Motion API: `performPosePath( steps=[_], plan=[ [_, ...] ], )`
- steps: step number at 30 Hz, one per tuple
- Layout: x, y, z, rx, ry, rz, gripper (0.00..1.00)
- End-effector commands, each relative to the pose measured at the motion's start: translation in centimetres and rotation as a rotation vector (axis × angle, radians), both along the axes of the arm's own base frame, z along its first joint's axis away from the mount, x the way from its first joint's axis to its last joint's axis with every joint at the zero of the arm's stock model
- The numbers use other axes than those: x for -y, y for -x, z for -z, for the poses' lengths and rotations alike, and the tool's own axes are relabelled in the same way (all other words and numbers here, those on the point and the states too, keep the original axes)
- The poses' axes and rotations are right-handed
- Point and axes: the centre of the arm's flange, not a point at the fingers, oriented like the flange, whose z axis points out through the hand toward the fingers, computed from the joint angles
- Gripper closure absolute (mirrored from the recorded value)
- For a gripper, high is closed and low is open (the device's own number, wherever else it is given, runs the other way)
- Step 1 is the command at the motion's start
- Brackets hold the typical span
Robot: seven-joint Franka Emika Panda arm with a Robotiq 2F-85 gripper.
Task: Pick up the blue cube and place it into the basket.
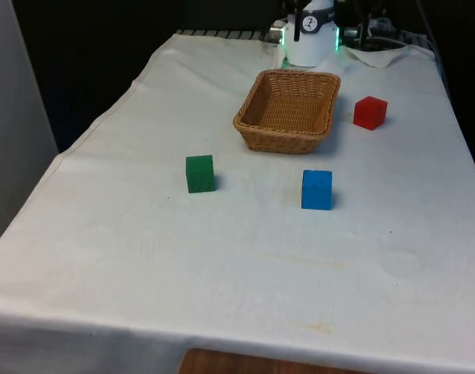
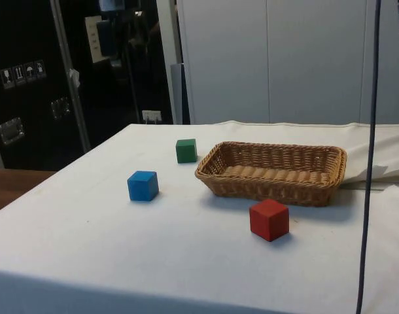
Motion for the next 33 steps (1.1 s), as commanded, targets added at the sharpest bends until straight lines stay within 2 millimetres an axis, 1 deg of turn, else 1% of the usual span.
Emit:
performPosePath(
  steps=[1, 11, 15, 16, 23, 24, 25, 30, 32, 33],
  plan=[
    [-0.3, -0.1, 0.3, 0.012, 0.006, -0.004, 0.00],
    [-0.9, -0.3, 2.1, 0.050, 0.013, -0.034, 0.00],
    [-1.0, -0.2, 3.5, 0.064, 0.013, -0.054, 0.00],
    [-0.9, -0.2, 3.3, 0.057, 0.011, -0.050, 0.00],
    [-1.2, -0.6, 5.2, 0.066, 0.010, -0.082, 0.00],
    [-1.0, -0.5, 4.9, 0.060, 0.009, -0.076, 0.00],
    [-1.2, -0.6, 5.4, 0.065, 0.009, -0.086, 0.00],
    [-1.6, -0.8, 6.9, 0.065, 0.007, -0.114, 0.00],
    [-1.5, -0.9, 6.8, 0.058, 0.005, -0.111, 0.00],
    [-1.7, -0.9, 7.3, 0.067, 0.006, -0.124, 0.00]
  ],
)
